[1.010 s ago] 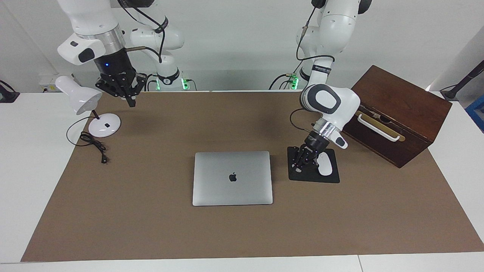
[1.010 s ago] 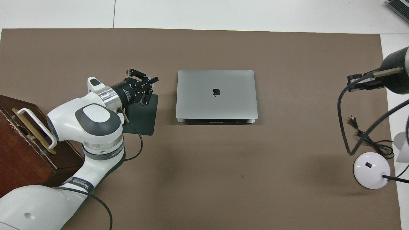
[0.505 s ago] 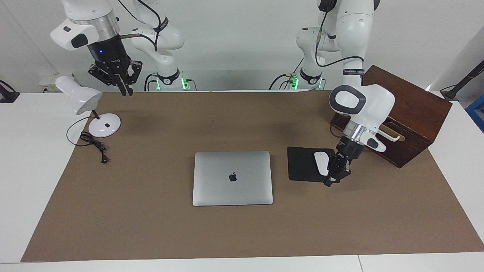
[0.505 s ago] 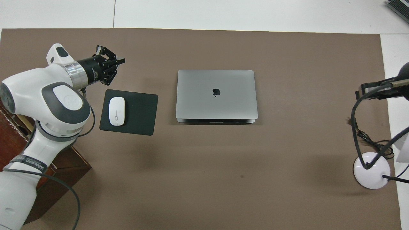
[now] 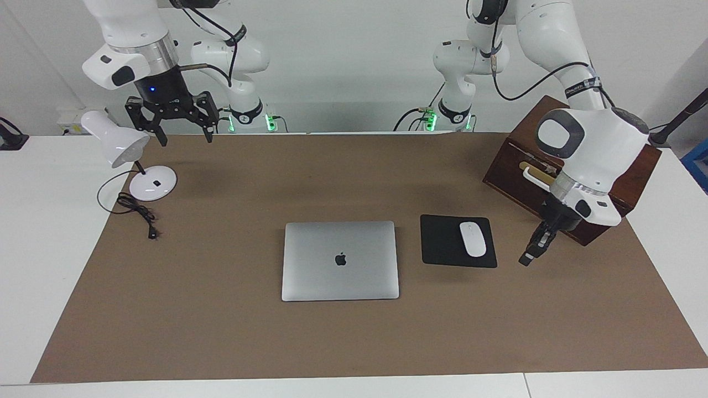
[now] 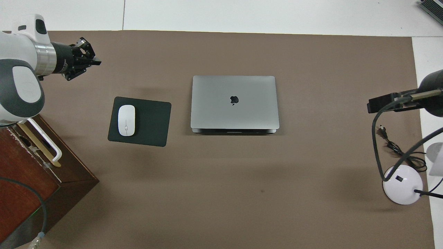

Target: Close laptop with both arms

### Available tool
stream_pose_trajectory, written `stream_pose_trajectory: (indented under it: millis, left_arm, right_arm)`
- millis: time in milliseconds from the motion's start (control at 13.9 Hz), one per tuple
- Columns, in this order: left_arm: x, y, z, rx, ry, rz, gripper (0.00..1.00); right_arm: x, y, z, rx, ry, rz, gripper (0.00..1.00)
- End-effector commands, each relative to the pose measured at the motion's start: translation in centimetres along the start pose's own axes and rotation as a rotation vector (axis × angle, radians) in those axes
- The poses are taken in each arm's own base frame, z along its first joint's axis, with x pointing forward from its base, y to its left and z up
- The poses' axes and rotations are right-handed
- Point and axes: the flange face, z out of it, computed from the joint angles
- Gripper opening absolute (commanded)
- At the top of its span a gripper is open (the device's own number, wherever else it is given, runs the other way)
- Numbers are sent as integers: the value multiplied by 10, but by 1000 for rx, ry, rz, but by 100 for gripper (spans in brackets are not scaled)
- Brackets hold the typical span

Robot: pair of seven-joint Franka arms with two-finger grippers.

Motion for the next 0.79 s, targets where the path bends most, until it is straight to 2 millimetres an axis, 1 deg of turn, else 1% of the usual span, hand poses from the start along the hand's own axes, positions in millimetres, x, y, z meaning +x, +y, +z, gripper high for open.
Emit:
stream_pose_trajectory:
  millis: [0,216,289,433,505,577,649,721]
  left_arm:
    - [-2,-4,-15,125,-2,103,0]
    - [-10,-14,-42,244,-28,177,0]
    - [-14,-21,-52,299,-54,198,0]
    - [-21,-36,-73,385,-116,298,0]
    - [-21,-50,-88,409,-166,331,0]
    - [-26,-59,-107,418,-196,352,0]
    - [-30,-77,-126,413,-203,355,0]
    - [-42,-88,-145,401,-199,363,0]
  right_arm:
    - [-14,11,7,3,18,-10,100]
    - [-13,12,9,3,18,-7,100]
    - [-12,13,12,4,12,-5,100]
    - [-9,13,17,5,6,-4,100]
    - [-7,13,17,5,9,-5,100]
    - [-7,13,17,5,11,-5,100]
    - [-7,9,17,6,11,-13,100]
    - [-7,8,17,6,12,-15,100]
